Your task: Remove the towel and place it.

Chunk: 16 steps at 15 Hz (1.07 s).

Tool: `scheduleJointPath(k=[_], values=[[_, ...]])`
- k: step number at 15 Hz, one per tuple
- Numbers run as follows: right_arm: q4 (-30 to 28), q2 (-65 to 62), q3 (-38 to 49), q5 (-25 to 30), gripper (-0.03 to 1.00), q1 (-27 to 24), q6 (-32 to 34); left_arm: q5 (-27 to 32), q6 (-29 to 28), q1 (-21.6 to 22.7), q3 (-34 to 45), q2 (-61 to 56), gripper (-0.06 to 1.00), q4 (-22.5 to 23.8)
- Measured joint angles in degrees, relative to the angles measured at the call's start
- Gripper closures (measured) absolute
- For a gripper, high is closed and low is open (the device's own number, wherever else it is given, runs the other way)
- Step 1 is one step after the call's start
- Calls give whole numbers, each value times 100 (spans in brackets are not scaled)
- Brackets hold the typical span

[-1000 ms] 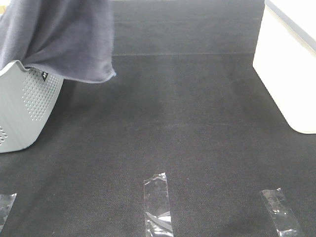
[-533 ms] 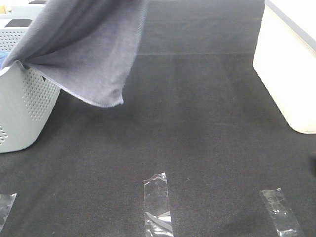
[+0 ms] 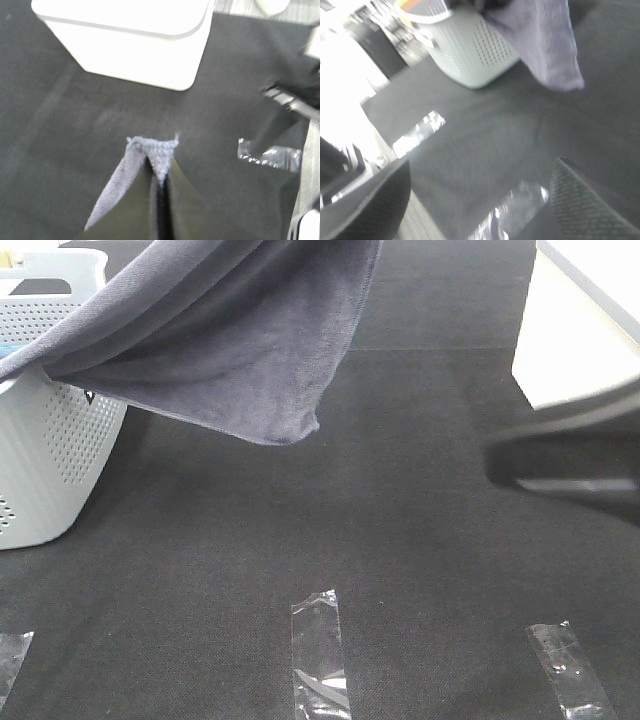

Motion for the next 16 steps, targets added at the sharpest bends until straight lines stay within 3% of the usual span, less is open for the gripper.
scheduleJointPath(k=[3, 5, 7, 8, 16], values=[[1054, 773, 0, -63, 24, 206, -1215, -206, 0, 0, 0, 0, 94, -252], [1896, 1266, 0, -258, 24, 882, -2194, -344, 0, 0, 0, 0, 94, -384], [2091, 1725, -86, -802, 24, 1421, -2893, -384, 0, 0, 0, 0, 94, -510], [2131, 2212, -212, -1186, 24, 1564, -3025, -447, 0, 0, 0, 0, 94, -722], [2189, 3627, -1037, -1495, 24, 1576, -3094, -464, 0, 0, 0, -74, 94, -1106]])
